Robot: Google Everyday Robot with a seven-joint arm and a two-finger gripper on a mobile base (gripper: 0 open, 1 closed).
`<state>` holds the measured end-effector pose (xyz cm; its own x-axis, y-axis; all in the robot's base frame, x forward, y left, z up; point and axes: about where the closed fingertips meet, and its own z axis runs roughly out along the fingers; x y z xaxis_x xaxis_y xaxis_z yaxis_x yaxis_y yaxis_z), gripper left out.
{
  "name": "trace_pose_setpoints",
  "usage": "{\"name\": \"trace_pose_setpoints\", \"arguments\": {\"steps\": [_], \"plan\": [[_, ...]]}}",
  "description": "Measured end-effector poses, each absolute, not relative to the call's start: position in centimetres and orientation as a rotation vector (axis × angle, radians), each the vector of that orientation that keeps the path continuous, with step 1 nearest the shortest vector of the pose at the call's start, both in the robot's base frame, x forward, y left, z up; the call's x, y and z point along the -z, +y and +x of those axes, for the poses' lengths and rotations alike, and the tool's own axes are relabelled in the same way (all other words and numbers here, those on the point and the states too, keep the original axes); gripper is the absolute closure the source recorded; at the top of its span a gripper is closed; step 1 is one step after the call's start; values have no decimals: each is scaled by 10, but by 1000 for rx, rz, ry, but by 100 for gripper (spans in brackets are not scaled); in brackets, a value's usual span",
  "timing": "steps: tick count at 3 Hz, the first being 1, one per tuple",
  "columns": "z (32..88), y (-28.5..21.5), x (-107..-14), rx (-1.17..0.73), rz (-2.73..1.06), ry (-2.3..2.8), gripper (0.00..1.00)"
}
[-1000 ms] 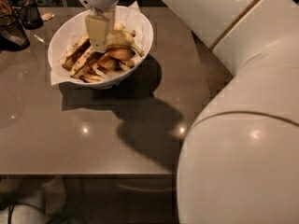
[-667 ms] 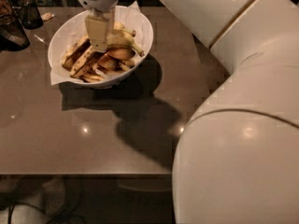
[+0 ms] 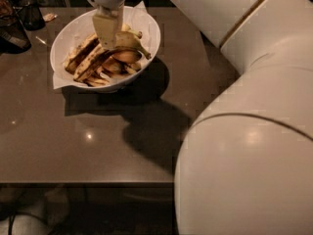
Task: Pick banana from white bowl
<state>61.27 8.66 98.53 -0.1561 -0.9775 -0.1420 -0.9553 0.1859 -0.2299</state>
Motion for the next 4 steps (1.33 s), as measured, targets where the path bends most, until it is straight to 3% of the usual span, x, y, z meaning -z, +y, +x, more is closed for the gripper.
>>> {"name": "trace_pose_setpoints", "arguments": {"steps": [4], "plan": [[626,97,-976,220,-1908,2192,43]]}}
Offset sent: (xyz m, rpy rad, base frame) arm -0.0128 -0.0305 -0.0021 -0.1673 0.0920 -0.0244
